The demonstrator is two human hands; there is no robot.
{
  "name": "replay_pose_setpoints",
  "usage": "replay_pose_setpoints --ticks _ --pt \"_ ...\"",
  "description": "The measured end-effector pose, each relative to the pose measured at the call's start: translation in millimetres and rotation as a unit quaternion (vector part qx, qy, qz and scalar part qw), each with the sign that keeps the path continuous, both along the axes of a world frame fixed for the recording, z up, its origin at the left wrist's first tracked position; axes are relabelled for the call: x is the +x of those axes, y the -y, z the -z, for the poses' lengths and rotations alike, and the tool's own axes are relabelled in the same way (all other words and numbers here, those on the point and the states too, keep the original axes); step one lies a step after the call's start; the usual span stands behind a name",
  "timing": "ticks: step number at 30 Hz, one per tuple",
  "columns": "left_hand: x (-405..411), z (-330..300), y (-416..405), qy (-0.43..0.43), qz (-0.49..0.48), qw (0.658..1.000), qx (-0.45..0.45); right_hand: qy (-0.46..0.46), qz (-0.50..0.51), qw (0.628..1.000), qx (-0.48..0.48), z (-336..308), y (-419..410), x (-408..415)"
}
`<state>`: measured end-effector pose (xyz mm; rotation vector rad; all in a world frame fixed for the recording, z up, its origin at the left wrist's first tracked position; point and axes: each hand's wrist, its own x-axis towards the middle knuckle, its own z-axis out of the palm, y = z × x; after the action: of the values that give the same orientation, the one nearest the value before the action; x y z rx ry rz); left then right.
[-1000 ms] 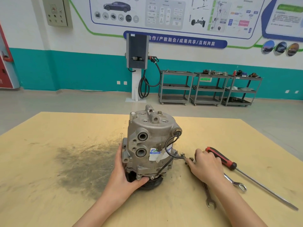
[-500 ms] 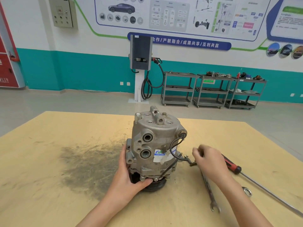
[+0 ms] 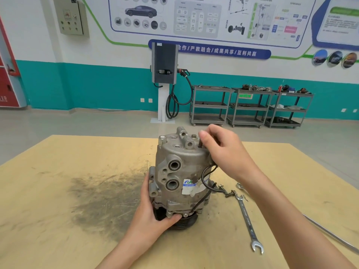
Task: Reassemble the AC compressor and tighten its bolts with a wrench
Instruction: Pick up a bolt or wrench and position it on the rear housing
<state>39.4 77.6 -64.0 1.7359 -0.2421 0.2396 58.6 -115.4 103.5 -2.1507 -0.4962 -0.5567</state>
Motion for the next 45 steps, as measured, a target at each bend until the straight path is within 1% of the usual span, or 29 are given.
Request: replay_pose_setpoints --ticks 7,11,13,17,19,21,24,28,30,36,42,44,45 --pt "0.5 3.6 1.2 0.011 0.012 1.000 -0.012 -0.034 0.034 0.994 -0.097 -10.0 -0.4 3.3" --pt "0.7 4.1 0.1 0.002 0.016 1.000 -0.011 -0.042 0.048 0.988 -0.142 -11.9 3.1 3.6" --pt "-0.2 1.8 -0.3 -0.003 0.011 1.000 -0.005 -0.032 0.049 0.991 -0.119 -10.6 5.9 2.4" --pt "-0.9 0.4 -0.7 0.005 0.006 1.000 -0.001 0.015 0.055 0.998 -0.025 -6.7 12.3 1.8" --pt "-1.7 -0.2 -0.3 0.008 0.005 1.000 0.002 0.019 0.036 0.999 0.004 -3.9 15.4 0.9" --pt "-2.1 -0.8 -0.2 0.011 0.004 1.000 0.008 0.016 0.003 1.000 0.000 -0.6 18.3 -1.5" --pt "-1.3 -0.7 -0.6 0.008 0.013 1.000 0.001 0.022 -0.016 0.999 -0.023 1.9 20.1 -5.7" --pt "-2.7 -3.6 0.4 0.000 0.012 1.000 0.001 -0.020 -0.036 0.999 -0.004 3.0 18.7 -6.6" --pt "-3.1 -4.1 0.6 -0.003 0.011 1.000 0.001 -0.026 -0.041 0.999 0.015 4.4 18.4 -6.7" --pt "-4.0 -5.0 0.2 0.000 0.014 1.000 0.001 -0.027 -0.031 0.997 0.059 10.2 16.4 -7.2" --pt "-2.8 -3.9 0.0 0.003 0.012 1.000 0.002 0.002 0.005 0.988 0.155 15.9 26.2 -5.6" --pt "-2.5 -3.0 0.1 0.004 0.012 1.000 0.001 -0.003 0.026 0.986 0.162 20.6 36.5 -4.9" --pt "-2.4 -2.6 0.1 0.005 0.011 1.000 0.003 -0.013 0.047 0.987 0.150 23.4 43.2 -4.8"
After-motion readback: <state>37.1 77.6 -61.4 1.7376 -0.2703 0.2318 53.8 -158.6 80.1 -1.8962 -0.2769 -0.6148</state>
